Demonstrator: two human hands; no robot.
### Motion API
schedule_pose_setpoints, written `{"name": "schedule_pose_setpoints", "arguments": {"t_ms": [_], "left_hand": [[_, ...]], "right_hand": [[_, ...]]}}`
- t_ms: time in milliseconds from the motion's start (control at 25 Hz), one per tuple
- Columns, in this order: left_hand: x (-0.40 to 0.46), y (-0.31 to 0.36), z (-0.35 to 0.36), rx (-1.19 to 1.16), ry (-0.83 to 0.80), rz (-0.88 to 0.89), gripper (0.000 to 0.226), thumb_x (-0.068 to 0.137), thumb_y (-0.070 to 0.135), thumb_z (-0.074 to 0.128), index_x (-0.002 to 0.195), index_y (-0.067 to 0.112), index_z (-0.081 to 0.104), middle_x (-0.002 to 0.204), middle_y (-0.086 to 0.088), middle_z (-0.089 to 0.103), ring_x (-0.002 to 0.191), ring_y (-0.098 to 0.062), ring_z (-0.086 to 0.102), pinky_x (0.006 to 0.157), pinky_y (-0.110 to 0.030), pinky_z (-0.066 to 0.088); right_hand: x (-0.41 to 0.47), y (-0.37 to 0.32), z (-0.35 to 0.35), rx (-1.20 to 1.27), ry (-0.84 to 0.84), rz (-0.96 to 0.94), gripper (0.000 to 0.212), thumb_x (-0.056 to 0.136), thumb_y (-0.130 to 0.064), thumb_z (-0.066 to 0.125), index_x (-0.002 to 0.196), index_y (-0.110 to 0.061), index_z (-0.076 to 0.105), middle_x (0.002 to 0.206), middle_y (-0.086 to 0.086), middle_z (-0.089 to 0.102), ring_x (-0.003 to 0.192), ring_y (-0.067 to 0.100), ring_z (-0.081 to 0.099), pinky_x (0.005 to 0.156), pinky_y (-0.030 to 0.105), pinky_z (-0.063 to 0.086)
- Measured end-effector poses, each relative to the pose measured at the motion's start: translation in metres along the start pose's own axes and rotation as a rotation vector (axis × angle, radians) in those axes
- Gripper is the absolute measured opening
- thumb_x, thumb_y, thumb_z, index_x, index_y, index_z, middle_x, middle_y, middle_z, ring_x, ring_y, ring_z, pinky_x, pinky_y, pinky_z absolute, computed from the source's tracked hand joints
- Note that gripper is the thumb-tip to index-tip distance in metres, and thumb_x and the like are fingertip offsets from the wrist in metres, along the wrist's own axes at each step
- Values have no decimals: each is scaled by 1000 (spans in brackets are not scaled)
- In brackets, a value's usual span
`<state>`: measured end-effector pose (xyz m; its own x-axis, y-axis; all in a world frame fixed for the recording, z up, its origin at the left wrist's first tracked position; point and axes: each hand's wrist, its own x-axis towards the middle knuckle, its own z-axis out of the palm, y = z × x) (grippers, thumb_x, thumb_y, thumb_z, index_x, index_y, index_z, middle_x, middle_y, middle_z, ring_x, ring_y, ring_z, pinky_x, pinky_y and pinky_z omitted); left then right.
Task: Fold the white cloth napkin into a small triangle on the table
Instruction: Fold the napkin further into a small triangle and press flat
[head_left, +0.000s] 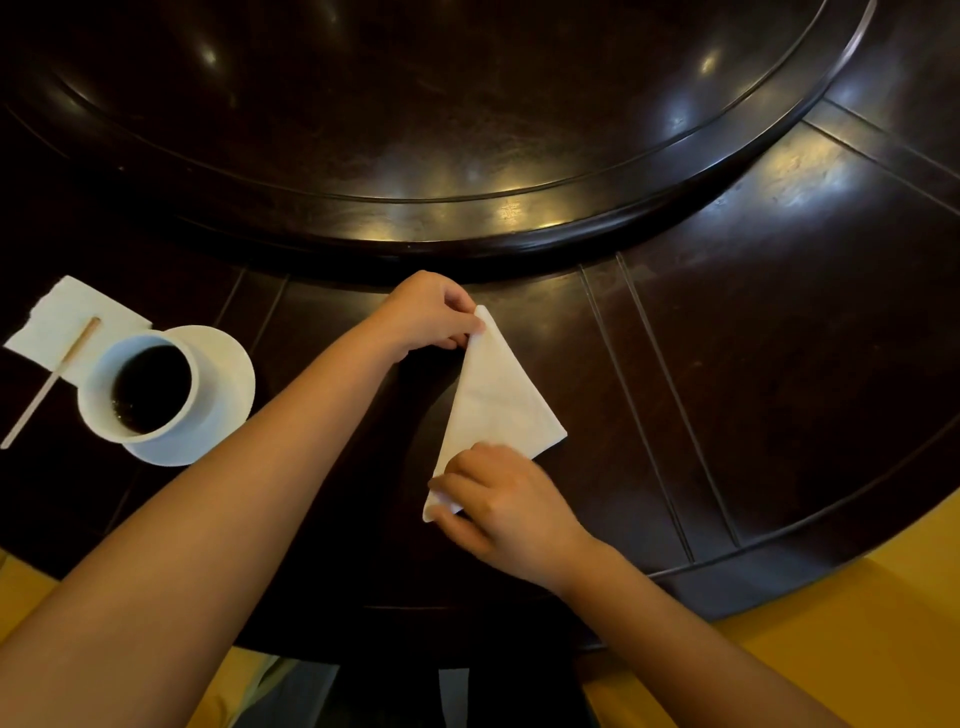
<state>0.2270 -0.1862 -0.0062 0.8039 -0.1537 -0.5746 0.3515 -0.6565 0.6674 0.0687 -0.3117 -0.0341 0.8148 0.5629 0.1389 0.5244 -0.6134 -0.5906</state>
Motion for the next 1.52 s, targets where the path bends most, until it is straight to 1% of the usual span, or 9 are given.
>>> {"name": "schedule_pose_setpoints", "arguments": {"t_ms": [80, 160, 240, 320, 400, 520, 640, 1080, 1520], "left_hand": [[2, -2, 0, -24, 8, 14, 6, 82, 10, 69, 84, 15, 65, 84, -3, 65, 75, -9, 65, 61, -17, 53], [3, -2, 0, -29, 4, 17, 6, 82, 10, 69, 87, 12, 66, 85, -4, 66, 74, -9, 64, 58, -15, 52], [5, -2, 1, -5, -10, 16, 6, 82, 11, 69, 85, 15, 65, 86, -3, 65, 75, -9, 64, 60, -16, 51], [5, -2, 1, 43, 8, 29, 7, 83, 14, 69, 86, 18, 63, 89, -4, 66, 77, -11, 63, 63, -17, 49], [-1, -6, 8, 215, 161, 153, 22, 85, 19, 65, 106, 18, 61, 104, -4, 63, 92, -16, 61, 73, -20, 46], [-24, -21, 38, 542, 336, 454, 59, 96, 37, 38, 147, 15, 20, 154, -3, 24, 141, -19, 20, 112, -36, 18], [-44, -47, 68, 746, 205, 541, 68, 93, 55, 9, 147, 18, -5, 156, 3, -10, 142, -10, -13, 115, -42, -8], [-65, -82, 94, 896, 293, 535, 64, 92, 38, 23, 146, 3, 14, 155, -13, 15, 143, -22, 11, 113, -44, 9], [-124, -128, 98, 904, 276, 550, 58, 93, 31, 30, 146, 12, 20, 154, -7, 20, 141, -19, 17, 110, -43, 16]], "right_hand": [[6, 13, -8, -110, 178, 132, 32, 90, -27, 56, 115, -7, 61, 116, 15, 60, 109, 28, 52, 91, 44, 43], [10, 28, -13, -281, 111, 300, 59, 90, -43, 50, 137, -9, 39, 146, 18, 35, 138, 28, 23, 111, 48, 21], [9, 37, -8, -372, -61, 371, 78, 89, -59, 37, 147, -12, 15, 156, 13, 9, 143, 23, -2, 115, 49, 6], [7, 39, -1, -394, -133, 389, 83, 88, -65, 29, 148, -12, 6, 157, 11, 2, 143, 20, -6, 115, 49, 2], [6, 40, 2, -412, -132, 400, 84, 88, -65, 29, 148, -10, 7, 156, 11, 4, 143, 21, -3, 114, 47, 1], [8, 39, 2, -409, -130, 410, 85, 88, -65, 26, 147, -8, 6, 156, 12, 6, 143, 21, -2, 114, 46, 3], [10, 38, 2, -384, -143, 411, 86, 87, -63, 27, 147, -8, 3, 156, 9, -1, 143, 18, -8, 114, 43, 1], [-20, 55, -8, -406, -171, 337, 67, 96, -51, 16, 147, -9, 8, 155, 8, 6, 143, 18, 2, 114, 48, 4], [-20, 56, -9, -402, -176, 330, 68, 95, -50, 22, 147, -11, 5, 155, 7, 4, 143, 18, 2, 114, 49, 3]]}}
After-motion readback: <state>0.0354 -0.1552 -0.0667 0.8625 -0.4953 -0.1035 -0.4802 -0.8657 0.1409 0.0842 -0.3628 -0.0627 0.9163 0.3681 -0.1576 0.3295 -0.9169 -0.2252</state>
